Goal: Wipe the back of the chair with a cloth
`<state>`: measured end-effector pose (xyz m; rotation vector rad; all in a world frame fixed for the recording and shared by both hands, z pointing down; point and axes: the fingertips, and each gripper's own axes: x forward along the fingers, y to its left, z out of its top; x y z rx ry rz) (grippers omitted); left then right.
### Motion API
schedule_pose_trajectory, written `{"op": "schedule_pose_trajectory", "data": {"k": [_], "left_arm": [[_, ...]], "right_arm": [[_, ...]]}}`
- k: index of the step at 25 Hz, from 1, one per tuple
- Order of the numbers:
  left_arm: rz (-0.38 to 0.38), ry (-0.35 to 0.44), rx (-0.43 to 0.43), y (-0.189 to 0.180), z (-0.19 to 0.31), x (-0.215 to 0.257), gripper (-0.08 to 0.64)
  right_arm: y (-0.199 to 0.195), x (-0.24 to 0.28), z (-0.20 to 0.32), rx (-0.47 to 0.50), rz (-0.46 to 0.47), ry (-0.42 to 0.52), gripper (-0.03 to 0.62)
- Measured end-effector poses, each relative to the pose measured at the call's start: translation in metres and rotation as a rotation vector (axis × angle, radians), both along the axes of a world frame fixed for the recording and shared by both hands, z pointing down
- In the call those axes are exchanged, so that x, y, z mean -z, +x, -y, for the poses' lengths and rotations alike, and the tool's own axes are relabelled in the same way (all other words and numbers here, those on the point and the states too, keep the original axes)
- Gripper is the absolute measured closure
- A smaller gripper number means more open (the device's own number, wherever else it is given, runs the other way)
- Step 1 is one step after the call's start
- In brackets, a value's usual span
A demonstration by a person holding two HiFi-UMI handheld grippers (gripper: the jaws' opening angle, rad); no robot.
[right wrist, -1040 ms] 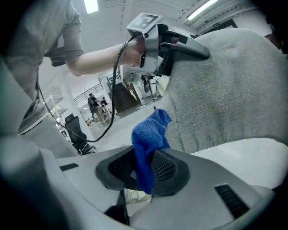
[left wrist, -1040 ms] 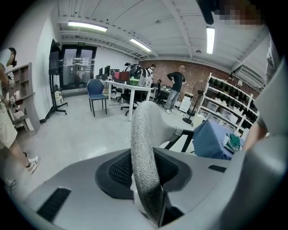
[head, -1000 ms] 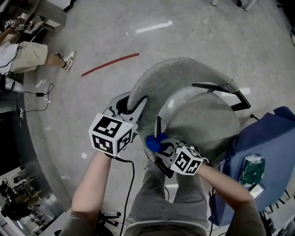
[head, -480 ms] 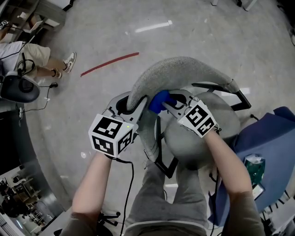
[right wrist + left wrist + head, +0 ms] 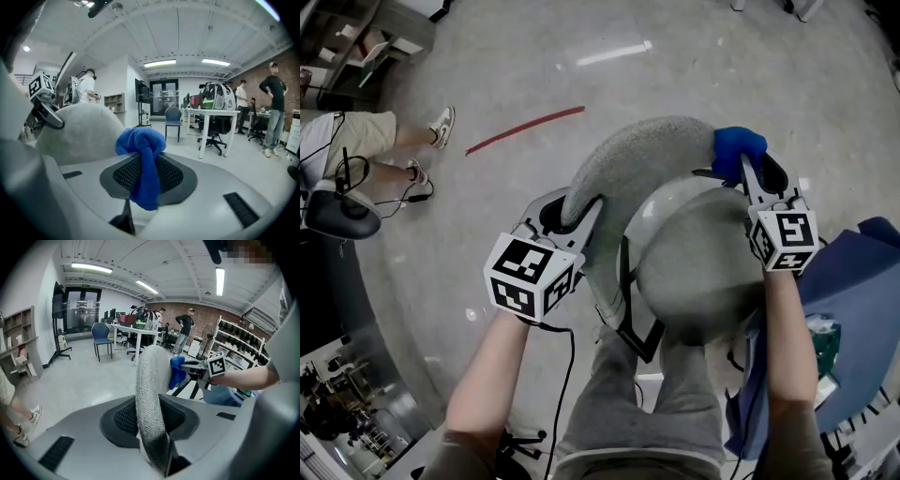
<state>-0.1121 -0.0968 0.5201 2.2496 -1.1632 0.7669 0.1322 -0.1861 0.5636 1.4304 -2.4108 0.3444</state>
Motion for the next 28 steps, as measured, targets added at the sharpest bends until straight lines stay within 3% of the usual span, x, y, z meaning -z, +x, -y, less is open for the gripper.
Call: {"op": "schedule_pose_trajectory", "data": {"k": [3, 6, 12, 16, 19, 23, 28], "left_arm": [[-0.002, 0.002, 0.007, 0.000, -0.001, 0.000, 0.449], [-0.004, 0.000, 0.007, 0.000, -0.001, -0.001, 0.451], [0.000, -0.006, 0.000, 0.000, 0.000, -0.002, 0.451], [-0.001, -0.008, 0.000, 0.000, 0.000, -0.002, 0.451], [-0.005, -0.008, 0.002, -0.001, 0.000, -0.002, 0.451], [-0.006, -0.008, 0.003, 0.000, 0.000, -0.002, 0.451], [-0.001, -0.009, 0.006, 0.000, 0.000, -0.002, 0.451]], "right_arm": [[-0.019, -0.006, -0.006, -0.012, -0.024, 0.026, 0.486], [-0.077, -0.018, -0.029, 0.102, -0.007, -0.021, 0.486], [-0.219, -0.030, -0.142, 0.588, 0.070, -0.179, 0.485], [-0.250, -0.010, -0.230, 0.852, 0.144, -0.297, 0.488], [-0.252, -0.002, -0.257, 0.977, 0.154, -0.328, 0.489], [-0.240, -0.011, -0.210, 0.903, 0.115, -0.270, 0.489], [-0.185, -0.021, -0.093, 0.574, 0.088, -0.210, 0.489]]}}
